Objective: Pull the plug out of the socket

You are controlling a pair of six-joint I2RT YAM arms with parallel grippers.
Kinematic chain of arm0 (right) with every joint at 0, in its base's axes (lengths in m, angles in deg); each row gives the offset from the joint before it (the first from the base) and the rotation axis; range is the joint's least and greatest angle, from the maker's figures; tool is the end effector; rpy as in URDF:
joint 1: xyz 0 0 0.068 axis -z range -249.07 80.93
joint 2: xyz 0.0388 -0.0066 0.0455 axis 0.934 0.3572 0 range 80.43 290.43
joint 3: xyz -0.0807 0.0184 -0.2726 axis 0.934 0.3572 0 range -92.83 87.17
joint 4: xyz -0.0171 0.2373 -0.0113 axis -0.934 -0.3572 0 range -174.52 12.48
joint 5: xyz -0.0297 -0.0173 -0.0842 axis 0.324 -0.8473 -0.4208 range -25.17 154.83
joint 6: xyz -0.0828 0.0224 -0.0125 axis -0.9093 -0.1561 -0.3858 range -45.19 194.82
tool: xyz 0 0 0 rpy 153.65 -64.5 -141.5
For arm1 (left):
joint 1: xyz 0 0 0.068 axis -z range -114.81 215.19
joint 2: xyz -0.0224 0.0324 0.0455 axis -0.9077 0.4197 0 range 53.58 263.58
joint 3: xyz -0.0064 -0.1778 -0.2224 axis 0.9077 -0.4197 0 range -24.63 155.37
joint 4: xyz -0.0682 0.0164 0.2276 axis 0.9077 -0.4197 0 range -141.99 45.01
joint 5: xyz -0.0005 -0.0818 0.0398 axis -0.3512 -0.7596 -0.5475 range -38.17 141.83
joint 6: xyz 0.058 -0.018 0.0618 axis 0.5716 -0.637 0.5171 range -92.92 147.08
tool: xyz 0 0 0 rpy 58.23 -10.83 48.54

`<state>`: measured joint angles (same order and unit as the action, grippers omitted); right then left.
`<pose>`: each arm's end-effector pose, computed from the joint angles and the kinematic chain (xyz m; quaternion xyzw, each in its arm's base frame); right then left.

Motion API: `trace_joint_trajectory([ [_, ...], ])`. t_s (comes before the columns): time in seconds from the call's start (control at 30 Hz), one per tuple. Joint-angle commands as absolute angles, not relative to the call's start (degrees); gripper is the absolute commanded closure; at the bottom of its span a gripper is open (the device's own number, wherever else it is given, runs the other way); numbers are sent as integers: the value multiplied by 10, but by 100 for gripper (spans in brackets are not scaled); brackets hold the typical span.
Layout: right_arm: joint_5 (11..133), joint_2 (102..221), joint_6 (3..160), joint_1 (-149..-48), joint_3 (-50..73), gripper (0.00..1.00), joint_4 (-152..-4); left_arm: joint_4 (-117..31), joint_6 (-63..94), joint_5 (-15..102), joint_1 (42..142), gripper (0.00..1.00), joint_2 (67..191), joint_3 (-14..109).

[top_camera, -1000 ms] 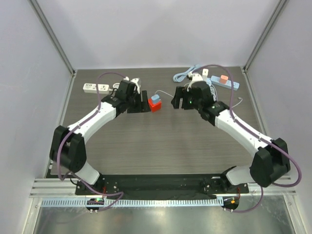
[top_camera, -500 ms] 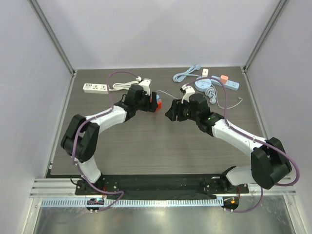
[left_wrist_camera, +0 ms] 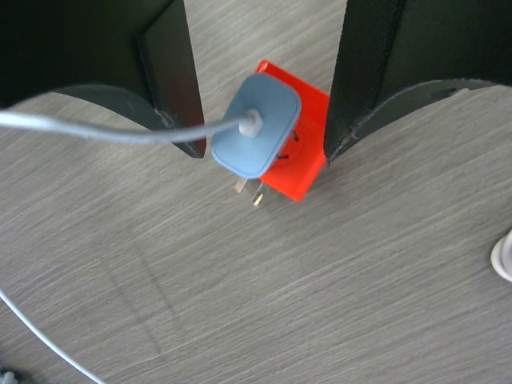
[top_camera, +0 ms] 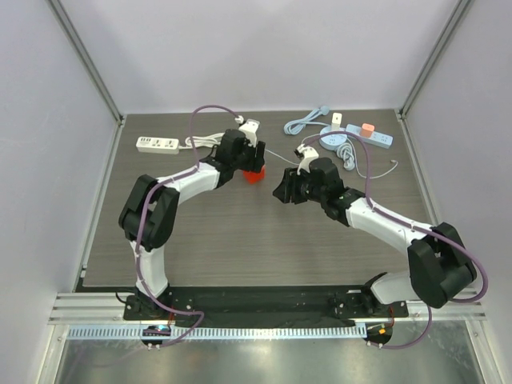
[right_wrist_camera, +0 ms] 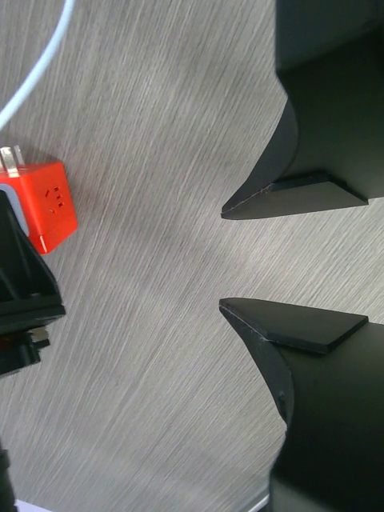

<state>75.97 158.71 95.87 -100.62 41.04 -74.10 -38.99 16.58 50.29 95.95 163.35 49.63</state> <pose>0.2589 0.1763 0.2461 -0.1276 0.8483 0.2996 0.4176 0.3929 -0.2362 0.2204 0.1586 0.8492 -0.1884 0.4672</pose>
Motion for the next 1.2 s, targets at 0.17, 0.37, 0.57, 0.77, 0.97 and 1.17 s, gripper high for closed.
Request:
trace_joint_trajectory([
  [0.17, 761, 1600, 957, -1010, 414, 51, -706, -381, 183, 497, 964, 41, 1655, 525],
  [0.37, 768, 1614, 963, -1010, 410, 51, -699, -386, 183, 498, 965, 52, 1650, 517],
  [0.57, 770, 1644, 958, -1010, 409, 32, -686, -461, 147, 501, 965, 95, 1640, 557],
  [0.77, 781, 1687, 971, -1010, 404, 16, -625, -562, 86, 468, 959, 100, 1630, 602],
  [0.97, 824, 1725, 1084, -985, 399, 16, -573, -575, 34, 413, 936, 100, 1605, 591],
  [1.17, 786, 1732, 1207, -980, 414, 11, -517, -530, -11, 421, 933, 100, 1579, 551],
])
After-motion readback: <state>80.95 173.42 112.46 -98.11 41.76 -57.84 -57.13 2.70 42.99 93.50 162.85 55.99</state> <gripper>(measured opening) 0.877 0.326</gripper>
